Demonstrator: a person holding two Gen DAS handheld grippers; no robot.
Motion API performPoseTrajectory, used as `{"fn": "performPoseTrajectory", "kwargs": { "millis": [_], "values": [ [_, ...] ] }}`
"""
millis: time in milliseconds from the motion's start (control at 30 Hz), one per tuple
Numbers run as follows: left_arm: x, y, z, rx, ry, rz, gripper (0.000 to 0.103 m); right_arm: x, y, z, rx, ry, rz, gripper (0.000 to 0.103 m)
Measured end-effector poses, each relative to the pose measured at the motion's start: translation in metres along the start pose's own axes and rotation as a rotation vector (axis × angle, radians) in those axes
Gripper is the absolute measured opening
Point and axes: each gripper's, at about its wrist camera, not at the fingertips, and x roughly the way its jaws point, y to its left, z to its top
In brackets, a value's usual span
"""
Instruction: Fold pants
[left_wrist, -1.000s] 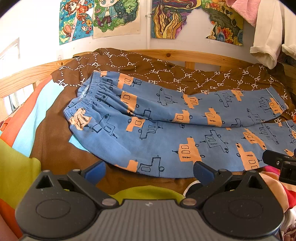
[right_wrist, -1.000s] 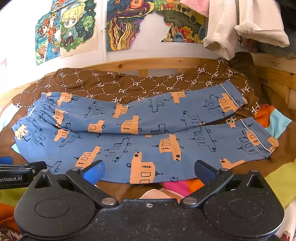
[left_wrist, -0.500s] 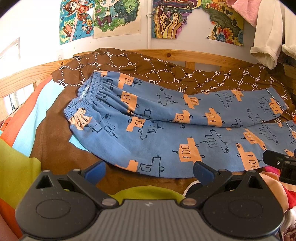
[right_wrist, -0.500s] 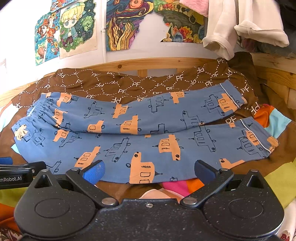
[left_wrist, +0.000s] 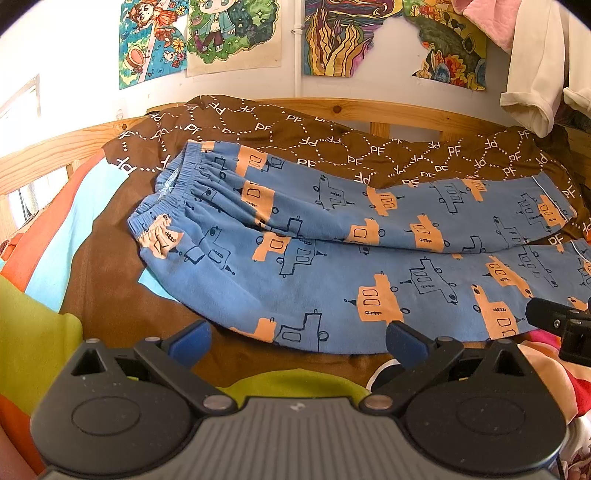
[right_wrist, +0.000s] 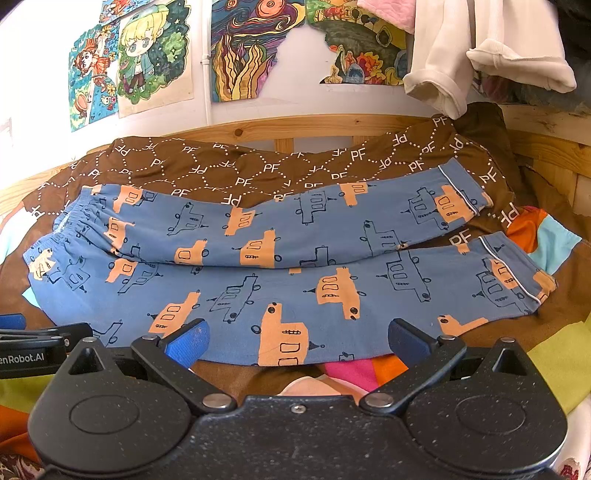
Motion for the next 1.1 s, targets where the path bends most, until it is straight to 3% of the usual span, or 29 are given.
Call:
{"fn": "performPoseTrajectory", "kwargs": {
  "millis": [833, 1100],
  "values": [
    [0.003, 0.002, -0.002, -0.011, 0.013, -0.001, 0.103, 0.001, -0.004, -0.003, 0.002, 0.001, 0.001, 0.102],
    [0.017, 0.009, 0.018, -0.038, 0.032, -0.024, 0.103, 0.010, -0.002, 0.012, -0.033, 0.019, 0.029, 0.102]
  ]
}}
